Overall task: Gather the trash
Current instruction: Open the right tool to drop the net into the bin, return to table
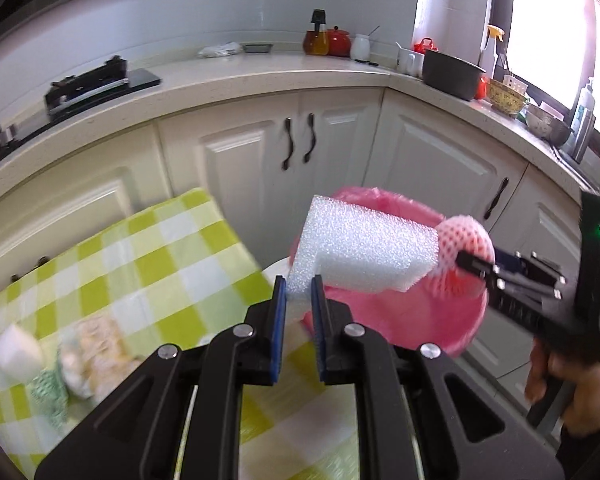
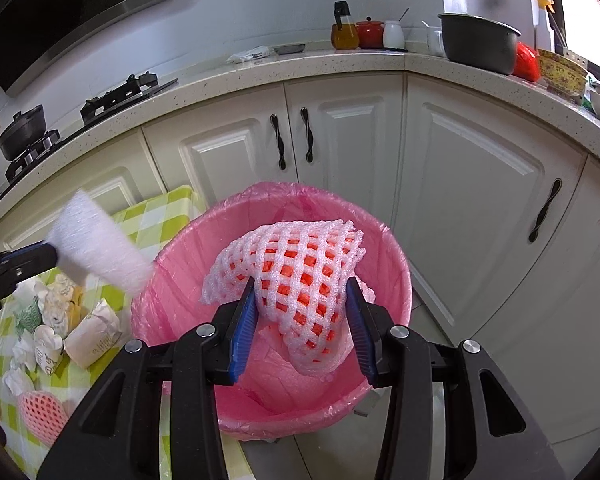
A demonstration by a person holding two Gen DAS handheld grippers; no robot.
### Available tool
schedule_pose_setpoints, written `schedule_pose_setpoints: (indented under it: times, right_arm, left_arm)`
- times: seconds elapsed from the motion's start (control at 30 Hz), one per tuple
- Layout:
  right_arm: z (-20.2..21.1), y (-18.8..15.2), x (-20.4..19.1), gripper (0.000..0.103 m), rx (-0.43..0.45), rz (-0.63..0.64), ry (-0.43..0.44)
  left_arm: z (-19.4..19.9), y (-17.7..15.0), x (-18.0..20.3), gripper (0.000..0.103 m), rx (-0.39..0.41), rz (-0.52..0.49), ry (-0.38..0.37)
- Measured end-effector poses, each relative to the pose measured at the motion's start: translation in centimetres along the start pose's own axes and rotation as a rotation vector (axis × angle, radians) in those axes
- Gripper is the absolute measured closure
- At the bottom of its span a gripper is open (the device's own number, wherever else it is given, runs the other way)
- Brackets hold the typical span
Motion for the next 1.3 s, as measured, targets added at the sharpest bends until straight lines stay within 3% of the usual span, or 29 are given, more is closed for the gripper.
schedule_pose_setpoints:
  times: [0.1,0.13,0.17,0.23,0.4,0.5,0.7,0.83,1.0,1.3]
  right_arm:
    - [0.1,0.3,0.3,0.055,0.004,-0.006,-0.005]
    - [0.2,0.4,0.5,0.047,0.005,-0.009,-0.008]
    - [0.3,0.5,0.7,0.043,0.007,-0.011,-0.017]
    - [0.6,0.6,1.2,0.032,0.016,-0.012,-0.029]
    - [1.2,0.7,1.9,0.031,0.028,-0.019,-0.04]
    - [1.9,0.6,1.8,0.029,0.046,-0.015,-0.045]
    - [3.7,-0.6,-0.3,0.023,0.072,-0.012,-0.014]
    - [4.9,-2.6,-3.0,0.019,0.076,-0.015,0.029]
    - [5.2,-5.8,-7.9,0.018,0.039,0.012,0.105]
    - [5.0,-12.1,-18.4,0.017,-0.058,0.123,0.257]
  left_arm:
    - [-1.8,1.0,1.6,0.09,-0.028,0.003,-0.024]
    - [-2.1,1.4,2.2,0.084,-0.029,0.0,-0.034]
    - [-2.3,1.5,2.6,0.072,-0.028,-0.005,-0.038]
    - [-2.1,1.8,2.8,0.064,-0.006,-0.01,-0.029]
    - [-1.0,1.5,2.1,0.06,0.022,0.025,-0.038]
    - [0.8,1.1,0.7,0.046,0.059,0.059,-0.026]
    - [4.7,-1.1,-2.6,0.046,0.098,0.117,0.001]
    - [7.9,-3.7,-6.2,0.046,0.126,0.163,0.02]
    - [11.3,-8.0,-12.0,0.038,0.136,0.189,0.122]
    - [13.7,-17.6,-21.8,0.036,0.055,0.354,0.206]
Point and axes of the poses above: each gripper's, at about its wrist camera, not at the fingertips, and z roughly against the way its jaws point, x to its right, y to its top, the point moved 8 cm from there along -z, roughly the way its jaws point, and after that the axes turned 8 degrees about y, right-handed, at the moved point
